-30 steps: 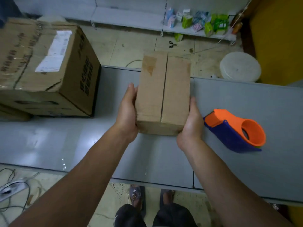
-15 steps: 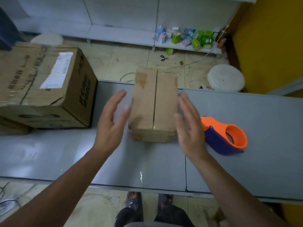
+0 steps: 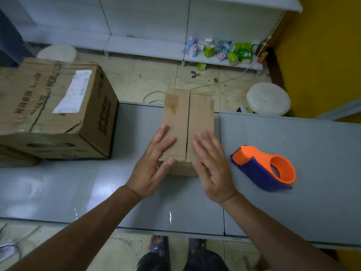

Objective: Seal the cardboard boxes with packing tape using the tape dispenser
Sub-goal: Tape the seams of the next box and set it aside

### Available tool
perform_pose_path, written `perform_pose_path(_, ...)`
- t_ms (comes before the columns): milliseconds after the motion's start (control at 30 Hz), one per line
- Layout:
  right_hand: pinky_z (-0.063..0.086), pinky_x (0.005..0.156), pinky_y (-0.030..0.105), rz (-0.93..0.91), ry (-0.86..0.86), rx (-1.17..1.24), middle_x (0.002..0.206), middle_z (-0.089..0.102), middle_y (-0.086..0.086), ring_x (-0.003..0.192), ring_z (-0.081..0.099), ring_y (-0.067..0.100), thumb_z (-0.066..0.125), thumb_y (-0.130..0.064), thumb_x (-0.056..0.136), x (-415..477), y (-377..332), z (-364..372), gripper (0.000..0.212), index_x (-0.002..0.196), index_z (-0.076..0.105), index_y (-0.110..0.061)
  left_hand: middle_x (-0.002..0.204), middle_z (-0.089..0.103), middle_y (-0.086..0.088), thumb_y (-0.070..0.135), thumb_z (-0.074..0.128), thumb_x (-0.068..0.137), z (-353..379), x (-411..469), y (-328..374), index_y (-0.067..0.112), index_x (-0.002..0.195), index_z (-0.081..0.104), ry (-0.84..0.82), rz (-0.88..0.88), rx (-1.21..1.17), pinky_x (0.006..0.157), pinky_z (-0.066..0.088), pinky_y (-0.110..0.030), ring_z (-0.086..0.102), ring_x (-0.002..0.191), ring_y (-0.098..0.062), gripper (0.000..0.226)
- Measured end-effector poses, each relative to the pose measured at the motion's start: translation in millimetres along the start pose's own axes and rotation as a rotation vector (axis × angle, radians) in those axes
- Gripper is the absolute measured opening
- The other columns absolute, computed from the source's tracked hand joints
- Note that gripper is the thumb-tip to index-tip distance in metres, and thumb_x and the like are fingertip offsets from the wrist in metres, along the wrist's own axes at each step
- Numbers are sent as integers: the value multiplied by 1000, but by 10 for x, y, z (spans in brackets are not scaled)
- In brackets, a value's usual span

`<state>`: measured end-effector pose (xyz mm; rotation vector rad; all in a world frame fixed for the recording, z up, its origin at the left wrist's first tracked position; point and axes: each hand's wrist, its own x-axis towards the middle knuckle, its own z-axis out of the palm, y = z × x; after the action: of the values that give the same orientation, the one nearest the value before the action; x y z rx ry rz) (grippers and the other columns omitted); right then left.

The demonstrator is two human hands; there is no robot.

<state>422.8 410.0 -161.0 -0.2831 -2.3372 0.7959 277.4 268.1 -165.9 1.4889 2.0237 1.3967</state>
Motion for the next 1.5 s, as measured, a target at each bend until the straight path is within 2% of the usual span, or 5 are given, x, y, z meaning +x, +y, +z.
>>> perform_pose_path(533, 20, 117, 23, -220, -667, -233, 154, 31, -6, 147, 11, 9, 49, -45, 94, 406, 257, -707, 57, 145, 41, -19, 160, 10, 23, 45, 60, 87, -879, 429, 14, 41, 146, 35, -651, 69, 239, 116, 14, -12, 9, 146, 6, 64)
perform_pose_path(700, 45, 103, 34, -272, -778, -273, 152, 28, -22, 145, 13, -3, 48, -56, 89, 618, 253, -822, 59, 143, 39, -35, 155, 29, 19, 42, 64, 85, -1000, 610, 25, 40, 140, 47, -632, 268, 436, 110, 40, -29, 35, 139, -2, 58)
perform_pose_path(933, 41, 100, 23, -601, -769, -354, 142, 52, -2, 135, 44, 19, 46, -47, 91, 843, 327, -841, 53, 135, 56, -18, 128, 65, -2, 41, 42, 94, -1014, 882, 184, 28, 124, 68, -563, 752, 723, 59, 58, -28, 73, 94, -23, 42)
perform_pose_path(1167, 42, 96, 29, -691, -770, -374, 139, 55, 4, 129, 51, 26, 48, -43, 90, 849, 283, -852, 52, 133, 58, -14, 137, 59, -5, 51, 74, 75, -1024, 780, 173, 23, 131, 62, -620, 709, 828, 60, 51, -23, 72, 97, -25, 64)
perform_pose_path(1500, 56, 64, 44, -847, -762, -481, 135, 56, 12, 110, 55, 33, 35, -46, 100, 954, 348, -802, 48, 136, 52, -18, 120, 67, -14, 57, 48, 88, -901, 897, 223, 16, 121, 51, -609, 872, 895, 57, 54, -35, 69, 71, -30, 52)
